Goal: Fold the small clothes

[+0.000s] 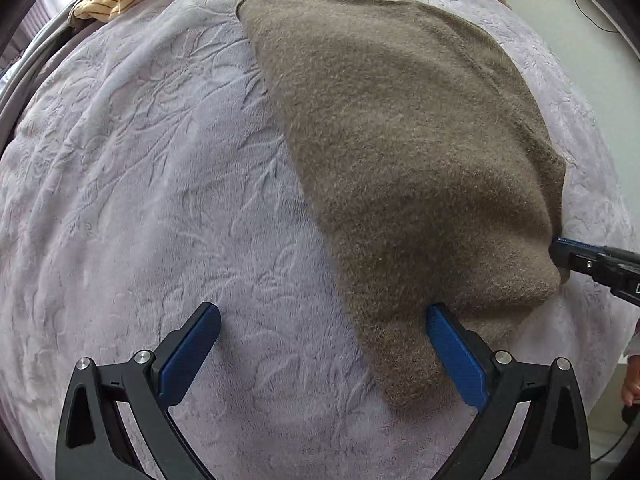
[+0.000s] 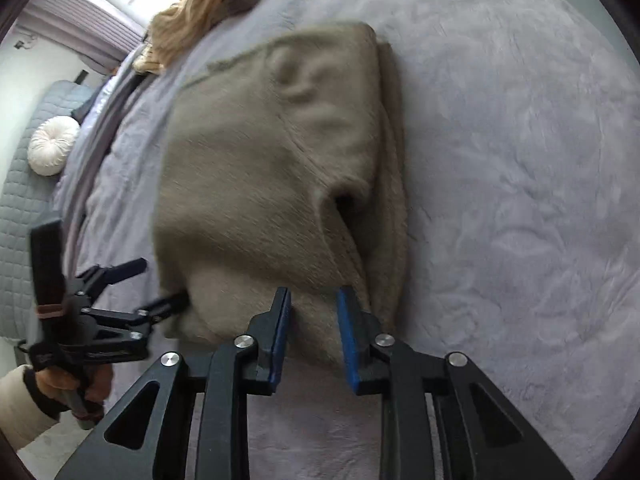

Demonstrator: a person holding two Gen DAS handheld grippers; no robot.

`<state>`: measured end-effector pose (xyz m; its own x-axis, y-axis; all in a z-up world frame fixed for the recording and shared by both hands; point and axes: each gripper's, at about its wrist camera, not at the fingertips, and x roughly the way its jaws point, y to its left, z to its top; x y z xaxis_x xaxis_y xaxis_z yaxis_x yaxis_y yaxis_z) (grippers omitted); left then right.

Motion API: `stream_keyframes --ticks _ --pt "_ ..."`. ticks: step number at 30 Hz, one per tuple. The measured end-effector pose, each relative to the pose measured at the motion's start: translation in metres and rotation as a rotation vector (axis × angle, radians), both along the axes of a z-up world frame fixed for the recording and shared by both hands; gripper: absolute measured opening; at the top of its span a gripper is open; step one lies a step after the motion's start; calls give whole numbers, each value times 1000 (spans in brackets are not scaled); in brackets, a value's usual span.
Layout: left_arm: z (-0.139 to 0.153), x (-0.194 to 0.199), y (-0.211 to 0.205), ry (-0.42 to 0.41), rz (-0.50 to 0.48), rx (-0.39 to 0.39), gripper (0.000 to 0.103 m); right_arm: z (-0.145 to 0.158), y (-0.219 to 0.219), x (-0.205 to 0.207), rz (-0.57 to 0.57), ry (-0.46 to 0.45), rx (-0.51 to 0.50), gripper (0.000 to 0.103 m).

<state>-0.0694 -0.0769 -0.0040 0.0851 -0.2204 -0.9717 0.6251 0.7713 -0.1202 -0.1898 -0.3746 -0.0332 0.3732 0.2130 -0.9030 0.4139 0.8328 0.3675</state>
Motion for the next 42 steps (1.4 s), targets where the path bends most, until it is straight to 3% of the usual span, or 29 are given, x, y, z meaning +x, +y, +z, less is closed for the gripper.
stream_keyframes --ticks 1,7,12,13,14,16,19,20,21,22,23,26,29,32,35,42 --pt "0 -1 1 4 4 0 103 -4 -1 -6 -16 -4 9 6" --pt "9 -9 9 2 10 7 103 4 8 -14 -11 14 -8 6" --pt "22 -12 16 -20 19 -2 103 30 1 -22 -65 -62 28 16" --pt "23 -11 17 -21 21 -1 103 33 -2 -24 -77 -79 33 27" --pt "22 -11 17 -18 21 2 103 36 -5 -24 -89 -92 23 44" --pt "17 -12 17 1 19 9 103 39 -10 -18 -80 -102 2 61" --pt "10 -19 17 18 2 15 103 33 -9 2 -14 -82 4 61" --pt "10 -21 16 14 -3 17 103 29 -7 9 15 -58 -4 54" --pt "10 -23 16 10 -5 18 103 24 -4 15 48 -26 -18 44" --pt "8 -26 12 9 -5 20 103 20 1 22 77 15 -57 9" --pt "9 -27 13 9 -3 19 103 21 6 26 101 29 -95 7" --pt "7 -28 10 5 -11 16 103 38 11 28 132 13 -235 7" --pt "0 -33 4 7 -17 16 103 23 -5 26 103 53 -215 7" --pt "1 -39 -1 -1 -20 22 103 9 -10 19 108 75 -257 9" --pt "5 -43 1 -11 -20 19 103 19 -18 11 26 50 -206 14" --pt "23 -37 13 -30 20 10 103 52 -30 -13 -97 -25 -107 14"
